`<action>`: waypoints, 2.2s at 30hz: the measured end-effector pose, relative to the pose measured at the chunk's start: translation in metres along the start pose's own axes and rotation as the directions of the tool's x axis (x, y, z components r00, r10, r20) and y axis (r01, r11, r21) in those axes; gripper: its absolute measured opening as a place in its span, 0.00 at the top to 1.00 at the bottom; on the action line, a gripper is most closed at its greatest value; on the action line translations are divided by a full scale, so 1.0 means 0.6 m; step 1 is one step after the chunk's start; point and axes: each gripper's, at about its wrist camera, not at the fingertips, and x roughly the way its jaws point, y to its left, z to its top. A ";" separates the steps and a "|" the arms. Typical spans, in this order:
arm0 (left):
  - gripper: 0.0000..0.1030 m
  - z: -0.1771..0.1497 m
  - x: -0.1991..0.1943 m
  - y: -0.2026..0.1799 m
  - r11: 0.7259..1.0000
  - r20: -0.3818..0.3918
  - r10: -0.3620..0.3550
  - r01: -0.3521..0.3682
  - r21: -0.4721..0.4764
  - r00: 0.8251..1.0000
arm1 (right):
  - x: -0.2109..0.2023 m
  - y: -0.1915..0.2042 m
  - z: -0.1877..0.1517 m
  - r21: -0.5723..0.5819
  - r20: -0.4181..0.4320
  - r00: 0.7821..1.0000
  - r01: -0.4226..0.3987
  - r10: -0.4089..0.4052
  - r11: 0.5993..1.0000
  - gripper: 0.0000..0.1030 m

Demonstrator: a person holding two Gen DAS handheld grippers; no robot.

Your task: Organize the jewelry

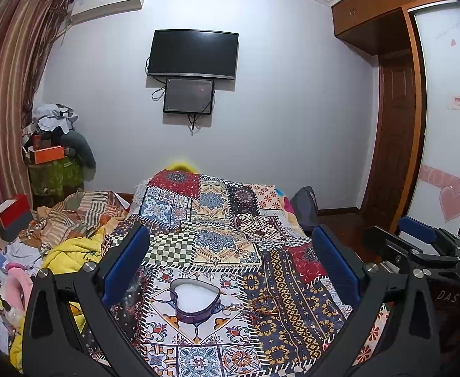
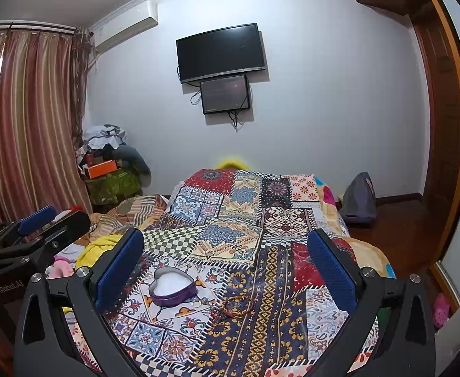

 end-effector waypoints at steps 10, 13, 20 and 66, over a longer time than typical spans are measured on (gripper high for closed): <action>0.00 -0.003 0.017 0.008 1.000 -0.019 0.006 -0.006 -0.007 1.000 | 0.017 -0.006 -0.005 0.001 -0.025 1.000 0.006 -0.006 1.000 0.00; 0.00 -0.007 0.032 0.013 1.000 -0.042 0.011 -0.012 -0.015 0.999 | 0.028 -0.009 -0.008 0.000 -0.042 0.999 0.014 -0.014 1.000 0.00; 0.00 -0.028 0.082 0.025 0.999 -0.128 0.031 -0.033 -0.019 0.991 | 0.063 -0.024 -0.027 -0.002 -0.104 0.994 0.036 -0.037 0.999 0.00; 0.78 -0.267 0.376 0.042 0.991 -0.643 -0.121 0.060 -0.117 0.756 | 0.285 -0.106 -0.204 0.047 -0.590 0.798 -0.120 0.124 0.992 0.52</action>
